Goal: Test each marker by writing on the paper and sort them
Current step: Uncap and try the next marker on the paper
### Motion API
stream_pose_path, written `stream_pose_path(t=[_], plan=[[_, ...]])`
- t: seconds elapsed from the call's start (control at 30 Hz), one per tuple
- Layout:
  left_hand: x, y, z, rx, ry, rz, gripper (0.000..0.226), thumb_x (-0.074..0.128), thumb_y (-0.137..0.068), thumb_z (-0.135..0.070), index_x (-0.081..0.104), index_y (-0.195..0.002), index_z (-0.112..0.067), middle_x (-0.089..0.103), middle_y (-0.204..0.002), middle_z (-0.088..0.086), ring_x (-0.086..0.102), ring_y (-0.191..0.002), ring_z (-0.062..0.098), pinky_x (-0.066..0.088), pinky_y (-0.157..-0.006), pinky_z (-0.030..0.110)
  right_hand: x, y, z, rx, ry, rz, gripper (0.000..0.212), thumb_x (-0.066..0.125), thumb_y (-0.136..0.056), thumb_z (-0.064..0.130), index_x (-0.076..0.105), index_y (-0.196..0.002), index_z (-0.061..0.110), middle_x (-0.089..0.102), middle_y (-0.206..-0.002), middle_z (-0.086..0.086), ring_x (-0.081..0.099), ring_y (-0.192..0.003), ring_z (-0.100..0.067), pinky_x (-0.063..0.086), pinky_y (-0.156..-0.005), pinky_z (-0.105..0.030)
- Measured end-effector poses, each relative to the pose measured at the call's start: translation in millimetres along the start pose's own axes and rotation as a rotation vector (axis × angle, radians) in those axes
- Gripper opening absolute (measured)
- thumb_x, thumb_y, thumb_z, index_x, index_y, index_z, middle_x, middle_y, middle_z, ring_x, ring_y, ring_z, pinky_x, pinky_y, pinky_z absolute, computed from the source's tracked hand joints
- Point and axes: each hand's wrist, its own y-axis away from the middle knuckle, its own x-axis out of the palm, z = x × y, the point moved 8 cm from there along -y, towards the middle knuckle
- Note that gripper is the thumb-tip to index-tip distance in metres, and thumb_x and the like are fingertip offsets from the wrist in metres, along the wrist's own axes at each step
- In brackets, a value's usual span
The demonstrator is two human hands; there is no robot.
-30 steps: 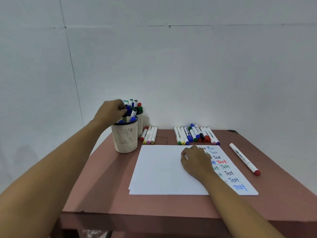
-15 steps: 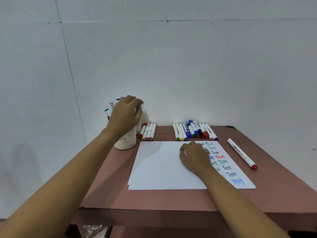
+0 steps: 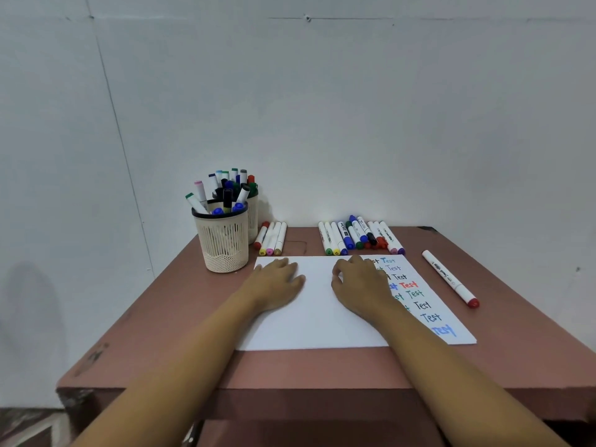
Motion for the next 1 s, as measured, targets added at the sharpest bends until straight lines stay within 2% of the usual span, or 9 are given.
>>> stream_pose_path(t=[0.1,0.2,0.3,0.43,0.57,0.63,0.7,0.9,1.0], plan=[[3.6,-2.5,2.9,0.003,-0.010,0.003,0.049,0.027,-0.100,-0.041,0.035,-0.142,-0.016,0.021,-0.156,0.005,0.018,-0.143,0.018,0.008,-0.115,0.044,-2.7,-8.7,6.1,-0.011,0.038,0.073,0.023,0.042,-0.097,0.024,0.057,-0.111,0.014,0.055,-0.116,-0.005,0.051,-0.107,-0.026,0.043,-0.084,-0.036],[4.4,-3.7,3.0,0.013,0.001,-0.003,0.050,0.027,-0.100,-0.041,0.035,-0.142,-0.016,0.019,-0.157,0.006,0.017,-0.144,0.018,0.007,-0.116,0.044,-11.2,-32.4,12.9,0.021,-0.040,0.089,0.021,0.044,-0.093,0.018,0.061,-0.103,0.011,0.063,-0.108,-0.005,0.057,-0.097,-0.026,0.042,-0.071,-0.030],[5.4,-6.0,4.4,0.021,0.018,-0.019,0.044,0.028,-0.099,-0.041,0.044,-0.130,-0.014,0.027,-0.153,0.007,0.025,-0.139,0.022,0.012,-0.115,0.045,-16.3,-60.2,29.2,-0.013,-0.155,0.055,0.028,0.045,-0.094,0.017,0.063,-0.111,0.006,0.062,-0.114,-0.009,0.056,-0.111,-0.027,0.047,-0.081,-0.034],[6.8,-8.9,7.0,0.026,0.021,-0.044,0.031,0.030,-0.097,-0.041,0.047,-0.103,-0.016,0.042,-0.138,0.009,0.037,-0.126,0.025,0.023,-0.110,0.049,-6.0,-91.4,54.6,-0.052,-0.309,0.108,0.025,0.047,-0.093,0.015,0.065,-0.103,0.002,0.069,-0.100,-0.013,0.062,-0.097,-0.028,0.047,-0.078,-0.032],[4.0,-8.4,3.8,0.043,0.016,-0.069,0.031,0.031,-0.098,-0.039,0.049,-0.105,-0.015,0.044,-0.134,0.006,0.038,-0.126,0.023,0.023,-0.109,0.048,17.5,-110.4,78.2,-0.140,-0.293,0.197,0.022,0.058,-0.088,0.019,0.069,-0.103,0.006,0.070,-0.102,-0.011,0.063,-0.099,-0.027,0.051,-0.088,-0.038],[3.0,-7.5,2.6,0.045,0.009,-0.070,0.038,0.031,-0.098,-0.039,0.048,-0.121,-0.014,0.037,-0.145,0.004,0.032,-0.133,0.021,0.019,-0.111,0.046,27.2,-115.0,83.4,-0.170,-0.244,0.226,0.026,0.064,-0.087,0.028,0.068,-0.109,0.014,0.067,-0.107,-0.004,0.061,-0.101,-0.022,0.049,-0.089,-0.034],[3.2,-7.6,3.0,0.046,0.007,-0.071,0.041,0.031,-0.098,-0.039,0.046,-0.128,-0.014,0.033,-0.149,0.003,0.029,-0.135,0.019,0.016,-0.112,0.045,30.7,-118.9,85.3,-0.190,-0.217,0.223,0.031,0.066,-0.085,0.036,0.065,-0.111,0.019,0.064,-0.110,-0.001,0.059,-0.100,-0.019,0.045,-0.081,-0.028],[4.9,-9.4,5.2,0.047,0.024,-0.071,0.037,0.031,-0.098,-0.039,0.049,-0.116,-0.013,0.039,-0.141,0.004,0.032,-0.132,0.021,0.019,-0.112,0.048,29.6,-125.0,81.7,-0.192,-0.268,0.243,0.027,0.067,-0.083,0.026,0.067,-0.109,0.017,0.063,-0.109,-0.005,0.054,-0.090,-0.016,0.041,-0.073,-0.025],[5.8,-8.7,6.5,0.031,0.037,-0.062,0.027,0.031,-0.097,-0.039,0.046,-0.099,-0.017,0.046,-0.127,0.006,0.038,-0.125,0.023,0.022,-0.110,0.049,21.1,-123.3,67.9,-0.139,-0.373,0.206,0.024,0.056,-0.089,0.017,0.071,-0.105,0.009,0.068,-0.111,-0.008,0.060,-0.098,-0.023,0.046,-0.079,-0.030]])
